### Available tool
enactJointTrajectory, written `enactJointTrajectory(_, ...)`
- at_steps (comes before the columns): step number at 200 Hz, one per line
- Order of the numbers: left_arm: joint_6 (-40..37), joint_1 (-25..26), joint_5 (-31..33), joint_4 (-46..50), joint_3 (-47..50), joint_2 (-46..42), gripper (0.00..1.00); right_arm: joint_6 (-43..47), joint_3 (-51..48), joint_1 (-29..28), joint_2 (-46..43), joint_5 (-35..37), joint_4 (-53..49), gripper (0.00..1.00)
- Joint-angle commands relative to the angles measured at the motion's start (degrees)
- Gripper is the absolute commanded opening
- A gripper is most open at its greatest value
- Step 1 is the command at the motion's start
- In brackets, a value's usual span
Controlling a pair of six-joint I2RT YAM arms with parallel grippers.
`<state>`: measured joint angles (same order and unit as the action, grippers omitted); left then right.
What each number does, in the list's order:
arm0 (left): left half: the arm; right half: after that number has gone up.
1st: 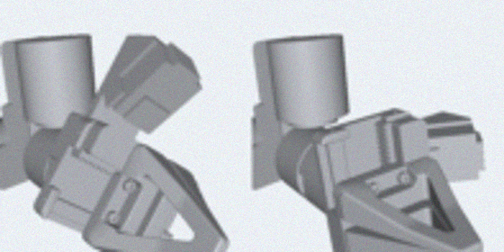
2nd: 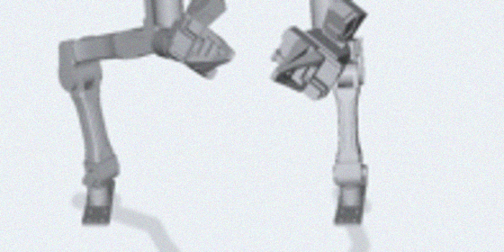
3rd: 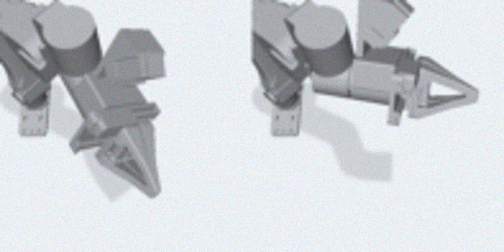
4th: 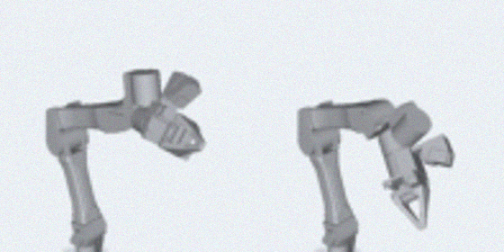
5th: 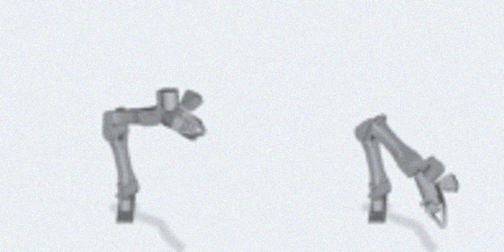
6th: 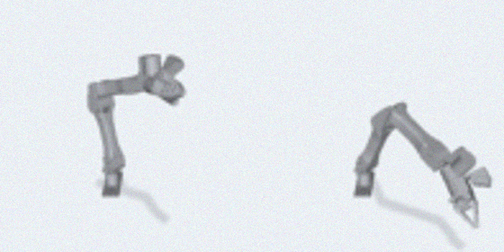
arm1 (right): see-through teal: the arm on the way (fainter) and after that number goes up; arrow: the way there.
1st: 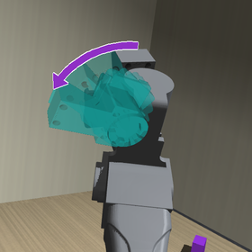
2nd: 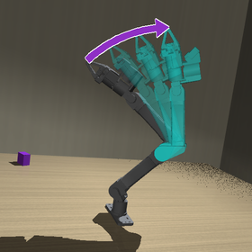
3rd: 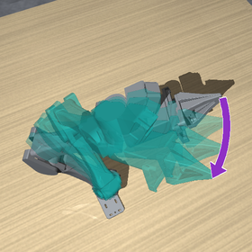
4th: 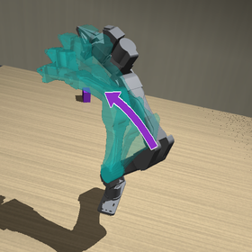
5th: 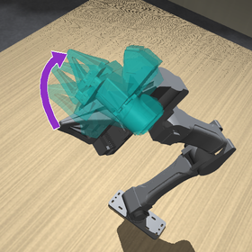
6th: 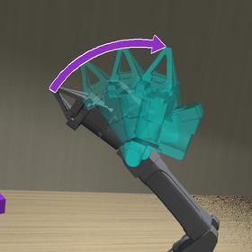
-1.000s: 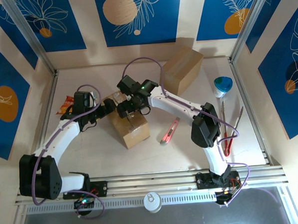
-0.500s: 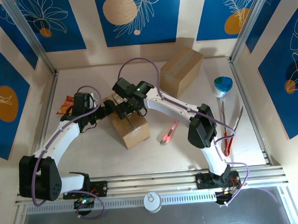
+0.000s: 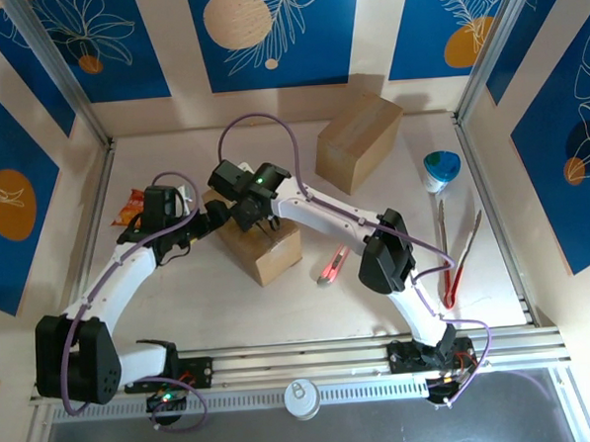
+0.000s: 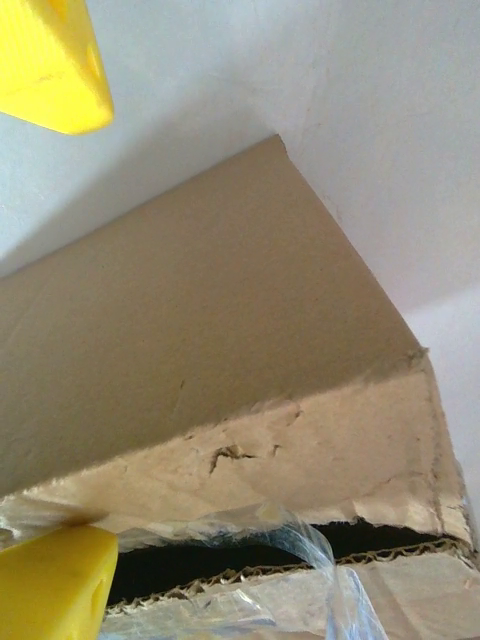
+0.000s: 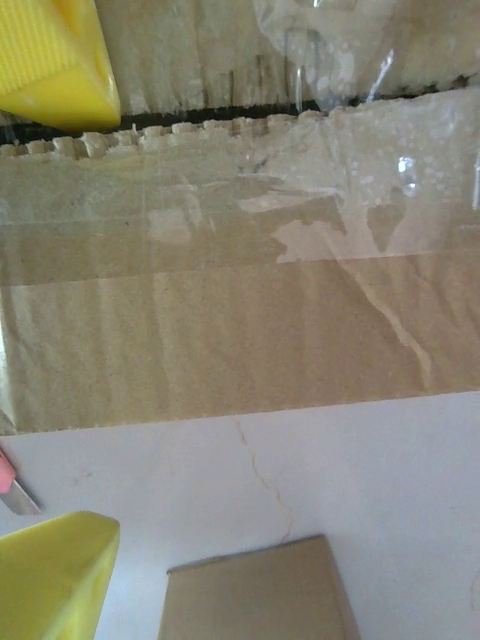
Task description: Unpack the express box
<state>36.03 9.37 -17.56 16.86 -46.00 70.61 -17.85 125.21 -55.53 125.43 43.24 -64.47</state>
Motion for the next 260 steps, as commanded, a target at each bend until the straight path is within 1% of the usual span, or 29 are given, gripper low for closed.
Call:
enactJointTrajectory(1, -1.8, -0.3, -3.1, 0.9, 2.2, -0.1, 1.0, 0.9, 2.1, -0.4, 3.2, 6.4, -2.8, 0.95)
enactJointTrajectory(28, -1.5, -0.3, -4.2, -1.2, 3.4, 1.5, 1.0, 1.1, 3.2, -0.9, 4.0, 9.1, -3.5, 0.93)
enactJointTrajectory(47, -1.7, -0.3, -4.3, -1.6, 4.1, 1.7, 1.0, 0.7, 3.8, -1.0, 4.4, 11.6, -3.8, 0.89)
enactJointTrajectory(72, -2.5, -0.2, -4.1, -0.6, 4.5, 1.3, 1.0, 0.2, 5.1, -1.1, 4.3, 14.4, -4.4, 0.84)
enactJointTrajectory(108, -3.4, -0.3, -3.7, 0.4, 4.6, 1.3, 1.0, 0.4, 7.4, -1.1, 3.7, 17.0, -5.2, 0.79)
enactJointTrajectory(152, -4.4, -0.3, -3.3, 1.4, 4.3, 1.4, 1.0, 1.5, 7.9, -0.6, 2.1, 18.5, -5.1, 0.76)
enactJointTrajectory(205, -5.9, -0.3, -2.4, 3.1, 4.6, 1.0, 1.0, 3.5, 7.8, 1.9, 0.4, 19.0, -4.9, 0.72)
enactJointTrajectory(232, -6.0, -0.3, -2.1, 3.4, 4.8, 0.7, 1.0, 5.3, 7.9, 3.1, -0.5, 18.7, -4.0, 0.7)
enactJointTrajectory(260, -6.1, -0.2, -1.7, 3.7, 4.7, 0.5, 1.0, 6.8, 8.1, 4.3, -1.3, 17.3, -3.6, 0.65)
